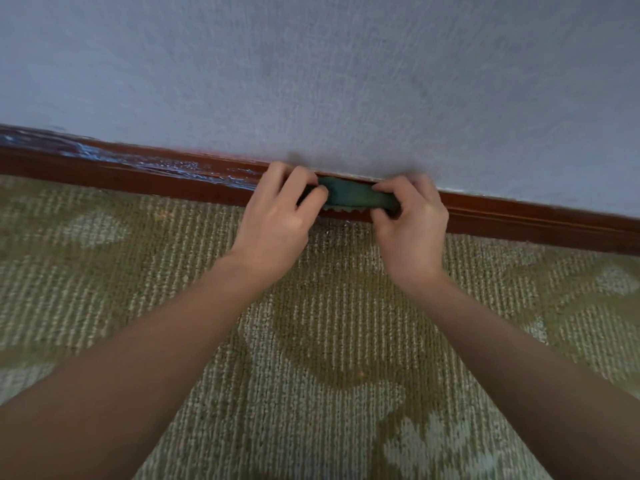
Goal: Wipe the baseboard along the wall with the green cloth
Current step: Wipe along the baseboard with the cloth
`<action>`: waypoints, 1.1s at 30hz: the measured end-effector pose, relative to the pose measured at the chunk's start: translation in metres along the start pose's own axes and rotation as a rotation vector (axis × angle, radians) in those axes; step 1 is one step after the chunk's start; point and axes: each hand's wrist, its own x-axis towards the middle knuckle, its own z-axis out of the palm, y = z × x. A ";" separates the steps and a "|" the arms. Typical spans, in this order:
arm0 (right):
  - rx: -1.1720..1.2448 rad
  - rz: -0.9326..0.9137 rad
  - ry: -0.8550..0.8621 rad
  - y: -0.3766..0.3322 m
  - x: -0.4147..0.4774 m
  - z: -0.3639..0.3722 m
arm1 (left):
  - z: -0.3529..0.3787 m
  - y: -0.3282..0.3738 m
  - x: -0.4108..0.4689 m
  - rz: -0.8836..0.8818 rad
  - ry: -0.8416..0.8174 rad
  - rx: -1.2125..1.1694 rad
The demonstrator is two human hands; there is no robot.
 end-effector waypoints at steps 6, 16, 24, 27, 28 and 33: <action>0.009 -0.002 0.038 -0.017 -0.006 0.019 | -0.002 -0.012 -0.010 0.051 -0.054 0.046; -0.007 -0.036 0.038 -0.012 -0.005 0.015 | -0.004 -0.011 -0.003 0.085 -0.039 0.043; -0.189 -0.266 -0.158 -0.020 0.001 0.003 | -0.004 -0.011 -0.010 -0.033 -0.007 0.032; -0.186 -0.260 -0.126 -0.020 0.002 0.004 | -0.004 -0.008 -0.006 -0.023 -0.017 0.015; -0.178 -0.266 -0.118 -0.021 0.002 0.006 | -0.005 -0.011 -0.007 -0.003 -0.021 0.015; -0.137 -0.298 -0.161 -0.023 0.002 0.010 | -0.012 -0.021 -0.011 0.009 -0.019 0.039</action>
